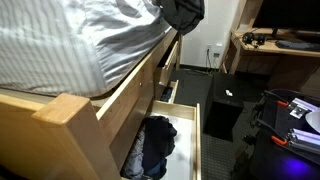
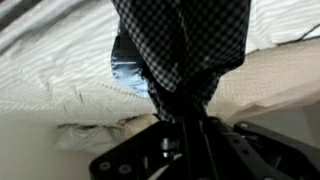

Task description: Pick up the black cloth from the drawer and put it on the bed.

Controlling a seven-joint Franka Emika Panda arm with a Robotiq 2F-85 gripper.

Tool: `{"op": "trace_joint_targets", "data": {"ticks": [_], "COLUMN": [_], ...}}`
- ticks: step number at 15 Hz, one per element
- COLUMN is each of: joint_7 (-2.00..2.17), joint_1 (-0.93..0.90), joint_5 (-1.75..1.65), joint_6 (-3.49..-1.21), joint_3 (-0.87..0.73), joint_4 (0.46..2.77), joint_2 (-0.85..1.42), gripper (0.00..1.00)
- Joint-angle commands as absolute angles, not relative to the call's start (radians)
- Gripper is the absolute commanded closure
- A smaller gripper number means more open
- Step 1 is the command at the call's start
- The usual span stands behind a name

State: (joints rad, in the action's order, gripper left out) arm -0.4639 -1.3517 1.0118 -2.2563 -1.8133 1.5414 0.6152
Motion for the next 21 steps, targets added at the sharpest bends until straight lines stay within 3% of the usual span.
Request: {"op": "trace_joint_targets", "data": {"ticks": [1, 6, 12, 13, 14, 15, 16, 18, 19, 21], "joint_7": [-0.351, -0.345, -0.254, -0.199, -0.131, -0.067, -0.017, 0.062, 0.108, 0.188], "joint_1": [-1.298, -0.961, -0.594, -0.56, -0.475, -0.446, -0.465, -0.427, -0.383, -0.339], "joint_5": [0.934, 1.271, 1.459, 1.442, 1.244, 1.173, 1.248, 1.2, 1.017, 0.852], "joint_6": [-2.496, -2.698, -2.691, -2.681, -2.756, -2.784, -2.756, -2.779, -2.825, -2.831], "joint_3": [-1.613, -1.264, -1.086, -1.087, -0.906, -0.88, -1.014, -1.014, -0.847, -0.734], "joint_4": [1.404, 1.216, 0.892, 0.84, 0.794, 0.746, 0.679, 0.582, 0.569, 0.503], "joint_2": [0.502, 0.629, 0.883, 0.914, 0.843, 0.854, 0.926, 0.931, 0.87, 0.868], "gripper": [1.0, 1.0, 1.0, 1.0, 1.0, 1.0, 1.0, 1.0, 1.0, 1.0]}}
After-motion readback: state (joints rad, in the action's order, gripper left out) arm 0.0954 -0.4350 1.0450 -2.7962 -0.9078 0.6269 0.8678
